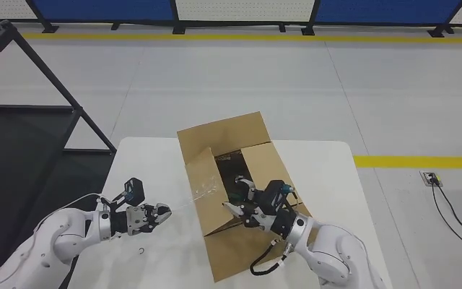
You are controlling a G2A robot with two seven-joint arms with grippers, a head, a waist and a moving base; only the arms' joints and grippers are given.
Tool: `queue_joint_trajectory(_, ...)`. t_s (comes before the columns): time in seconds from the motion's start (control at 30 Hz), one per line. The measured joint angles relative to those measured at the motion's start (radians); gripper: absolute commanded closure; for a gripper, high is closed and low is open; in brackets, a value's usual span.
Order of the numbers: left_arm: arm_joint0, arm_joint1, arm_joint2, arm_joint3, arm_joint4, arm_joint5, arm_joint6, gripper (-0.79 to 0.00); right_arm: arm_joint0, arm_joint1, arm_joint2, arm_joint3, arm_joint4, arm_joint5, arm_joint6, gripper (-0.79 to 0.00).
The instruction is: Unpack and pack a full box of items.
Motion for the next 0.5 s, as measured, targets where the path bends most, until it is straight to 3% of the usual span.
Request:
queue_joint_trajectory(0.17,-0.004,-0.002,0.003,-0.003,-0.002,0.000,-0.008,0.000,0.002,0.001,-0.010,0.000,0.015,-0.006,0.006,-0.785)
queue_joint_trajectory(0.27,-0.008,-0.004,0.003,-0.005,-0.002,0.000,-0.011,0.000,0.015,0.001,-0.007,-0.003,0.129,0.014,0.058,-0.785)
queue_joint_trajectory(0.4,-0.009,-0.006,0.003,-0.010,0.002,0.000,-0.011,0.000,0.055,0.008,0.017,-0.012,0.417,0.111,0.297,-0.785)
queue_joint_trajectory(0.5,-0.008,-0.008,0.003,-0.013,0.006,0.000,-0.009,0.000,0.113,0.013,0.042,-0.005,0.644,0.254,0.522,-0.785)
